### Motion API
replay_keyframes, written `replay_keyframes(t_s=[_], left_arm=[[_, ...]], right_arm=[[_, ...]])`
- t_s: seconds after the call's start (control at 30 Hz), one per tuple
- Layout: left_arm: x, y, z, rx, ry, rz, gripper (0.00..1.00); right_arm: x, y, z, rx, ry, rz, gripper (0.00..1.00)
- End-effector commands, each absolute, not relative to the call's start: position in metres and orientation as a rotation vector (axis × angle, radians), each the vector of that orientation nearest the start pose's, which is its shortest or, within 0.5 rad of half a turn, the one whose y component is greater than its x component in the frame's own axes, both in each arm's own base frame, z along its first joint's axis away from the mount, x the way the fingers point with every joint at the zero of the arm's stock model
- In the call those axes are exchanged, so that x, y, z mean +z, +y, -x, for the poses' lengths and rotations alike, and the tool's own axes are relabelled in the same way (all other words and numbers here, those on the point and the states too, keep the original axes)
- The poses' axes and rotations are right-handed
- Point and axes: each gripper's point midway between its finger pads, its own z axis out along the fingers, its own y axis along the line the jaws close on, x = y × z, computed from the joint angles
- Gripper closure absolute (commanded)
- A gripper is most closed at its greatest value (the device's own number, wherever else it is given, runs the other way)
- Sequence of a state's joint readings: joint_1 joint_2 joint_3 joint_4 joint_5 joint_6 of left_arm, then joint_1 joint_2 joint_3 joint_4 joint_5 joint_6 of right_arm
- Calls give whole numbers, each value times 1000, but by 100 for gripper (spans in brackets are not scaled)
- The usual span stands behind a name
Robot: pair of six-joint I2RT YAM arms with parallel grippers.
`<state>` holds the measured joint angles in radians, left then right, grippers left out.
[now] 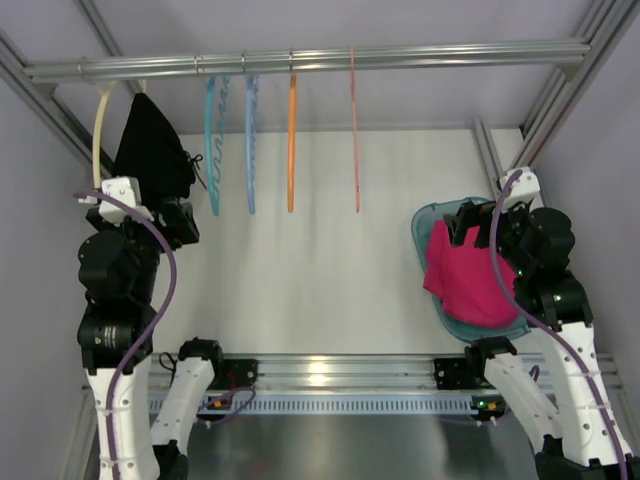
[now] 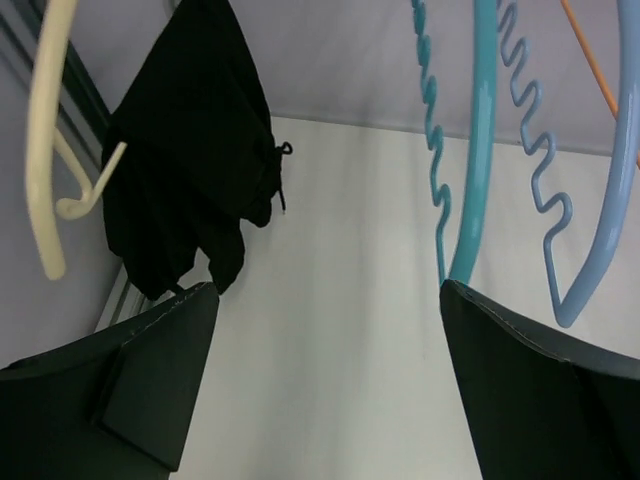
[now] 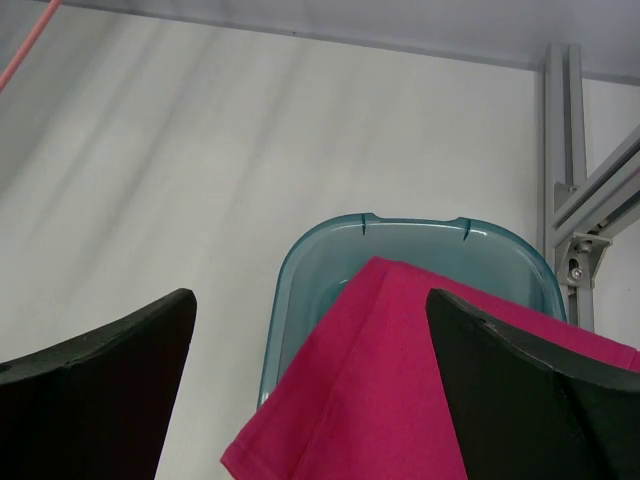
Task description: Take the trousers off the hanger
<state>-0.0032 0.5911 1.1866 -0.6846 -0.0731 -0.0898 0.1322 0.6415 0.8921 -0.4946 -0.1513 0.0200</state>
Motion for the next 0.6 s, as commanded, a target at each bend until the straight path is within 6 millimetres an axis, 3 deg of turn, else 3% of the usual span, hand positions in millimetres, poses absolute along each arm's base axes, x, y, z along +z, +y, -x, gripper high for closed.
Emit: replay_keyframes(t_s=[0.0,0.07,0.1,0.13,0.23,0.37,0.57], left_arm=[[411,36,-214,107,1608,225,2],[428,46,-215,146,1593,274,1],[448,48,-208,153,1568,287,1],[449,52,-219,170,1596,303,1],[471,60,-219,216,1582,320,2],[467,73,-240,295,1654,353,1],[466,77,-264,356,1712,275,1]], right_arm=[[314,61,-256,245,1734,213,1],[314,61,-257,241,1742,218,1],[313,61,-257,241,1743,220,1],[312,61,-257,243,1749,219,1],[313,62,-259,247,1751,222,1],[314,64,-265,260,1753,217,1],[314,65,-266,259,1758,219,0]])
